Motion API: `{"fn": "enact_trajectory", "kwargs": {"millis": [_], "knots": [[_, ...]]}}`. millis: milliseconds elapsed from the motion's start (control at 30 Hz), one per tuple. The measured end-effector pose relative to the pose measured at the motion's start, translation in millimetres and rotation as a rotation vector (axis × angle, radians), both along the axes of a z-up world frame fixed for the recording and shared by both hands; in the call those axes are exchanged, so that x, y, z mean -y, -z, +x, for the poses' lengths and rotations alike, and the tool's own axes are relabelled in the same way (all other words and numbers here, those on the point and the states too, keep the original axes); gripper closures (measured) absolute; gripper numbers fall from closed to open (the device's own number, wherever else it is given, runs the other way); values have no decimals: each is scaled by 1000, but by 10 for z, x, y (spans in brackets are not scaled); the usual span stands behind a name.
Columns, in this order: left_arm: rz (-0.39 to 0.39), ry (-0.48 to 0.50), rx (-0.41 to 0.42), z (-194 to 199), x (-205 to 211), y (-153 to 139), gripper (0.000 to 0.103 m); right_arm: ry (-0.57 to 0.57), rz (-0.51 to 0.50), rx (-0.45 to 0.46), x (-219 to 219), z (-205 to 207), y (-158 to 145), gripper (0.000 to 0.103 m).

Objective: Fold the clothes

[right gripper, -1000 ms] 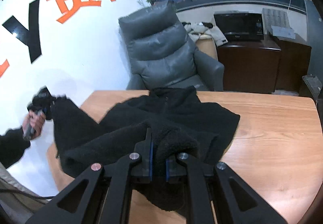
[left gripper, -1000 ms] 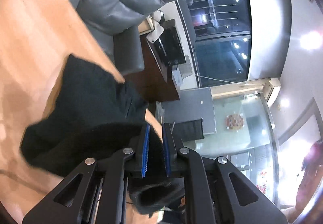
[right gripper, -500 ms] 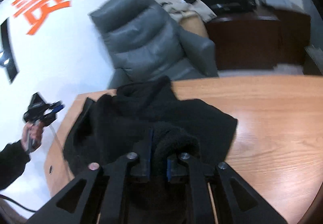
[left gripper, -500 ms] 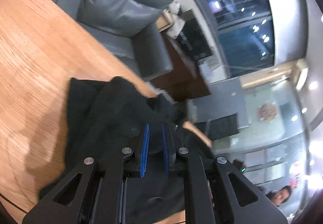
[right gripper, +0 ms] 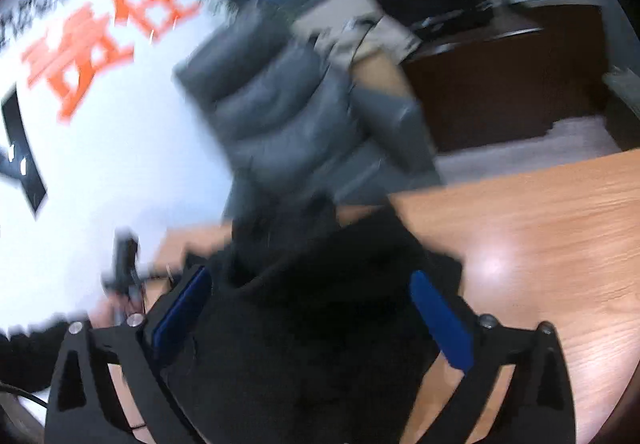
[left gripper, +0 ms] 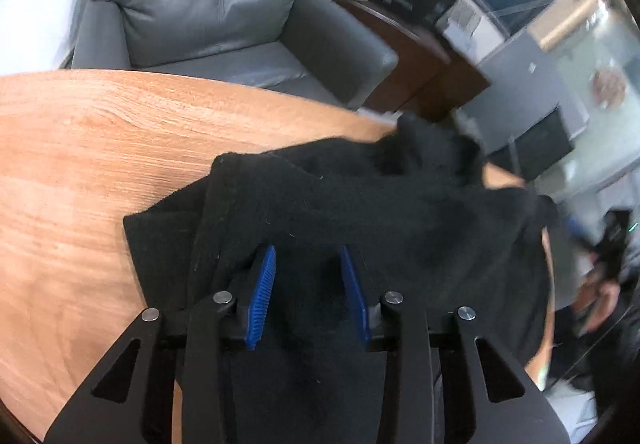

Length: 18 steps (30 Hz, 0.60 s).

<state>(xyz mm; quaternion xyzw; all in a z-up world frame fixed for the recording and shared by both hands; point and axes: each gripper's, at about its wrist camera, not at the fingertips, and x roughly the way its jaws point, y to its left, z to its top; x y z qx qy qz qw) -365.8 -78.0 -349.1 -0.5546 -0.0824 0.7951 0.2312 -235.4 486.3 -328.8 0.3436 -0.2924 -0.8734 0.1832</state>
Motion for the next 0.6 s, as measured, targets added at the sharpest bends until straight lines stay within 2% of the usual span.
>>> {"fn": "enact_trajectory", "kwargs": {"millis": [33,67,167,300,400,500,600], "knots": [[-11,6,-25,21,-22,2,68,25,-19,-23,-50,22,-35,0],[-21,13,-49,42,-44,5,67,16,28,-35,-5,45,-69,0],[-47,27,-109,96,-85,17,63,-146,324,1,500,89,10,0],[-26,-6,-141,139,-3,58,63,-348,639,158,1249,196,562,1],[-60,-12,-188,347,52,69,62,-298,661,148,1392,437,742,0],[-63,-10,-188,662,154,66,63,-277,596,167,1423,750,761,0],[-69,10,-174,1066,233,55,63,-306,588,190,1524,1132,742,0]]}}
